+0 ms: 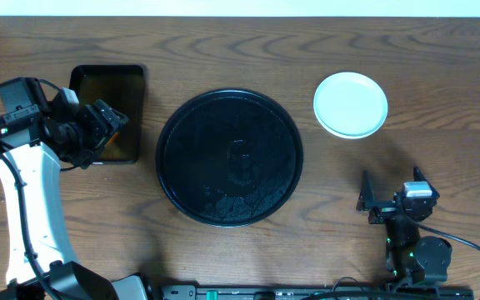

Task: Clean dirty plates on tray and stack at the side

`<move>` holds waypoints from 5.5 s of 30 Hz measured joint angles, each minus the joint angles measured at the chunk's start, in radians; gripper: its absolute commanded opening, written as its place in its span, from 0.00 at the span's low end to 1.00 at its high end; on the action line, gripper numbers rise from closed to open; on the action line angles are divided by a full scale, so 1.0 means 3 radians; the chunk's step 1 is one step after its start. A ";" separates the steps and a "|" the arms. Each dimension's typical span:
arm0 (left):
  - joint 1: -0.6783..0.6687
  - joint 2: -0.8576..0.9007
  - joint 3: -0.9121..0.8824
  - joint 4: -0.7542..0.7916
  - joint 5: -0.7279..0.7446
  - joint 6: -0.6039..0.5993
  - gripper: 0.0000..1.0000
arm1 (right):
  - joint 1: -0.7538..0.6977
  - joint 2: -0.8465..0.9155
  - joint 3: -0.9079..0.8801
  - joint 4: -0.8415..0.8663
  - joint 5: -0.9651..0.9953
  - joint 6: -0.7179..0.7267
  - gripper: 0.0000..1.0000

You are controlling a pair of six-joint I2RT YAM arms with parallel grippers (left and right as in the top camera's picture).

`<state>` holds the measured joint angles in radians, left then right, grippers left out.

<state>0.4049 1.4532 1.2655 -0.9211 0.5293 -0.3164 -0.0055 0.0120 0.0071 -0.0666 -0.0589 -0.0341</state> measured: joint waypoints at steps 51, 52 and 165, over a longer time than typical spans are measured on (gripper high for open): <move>-0.1005 -0.3020 -0.4102 0.3089 -0.1090 0.0622 0.85 | 0.0000 0.0000 0.0000 -0.0003 0.0023 0.0000 0.99; -0.1006 -0.3061 -0.4129 0.3122 -0.1090 0.0622 0.85 | 0.0000 0.0000 0.0000 -0.0003 0.0023 0.0000 0.99; -0.1445 -0.4808 -0.4161 0.3007 -0.1289 0.1311 0.85 | 0.0000 0.0000 0.0000 -0.0003 0.0023 0.0000 0.99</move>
<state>-0.0284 0.0109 0.0174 -0.0189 0.1425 0.0769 -0.0055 0.0120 0.0071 -0.0673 -0.0521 -0.0341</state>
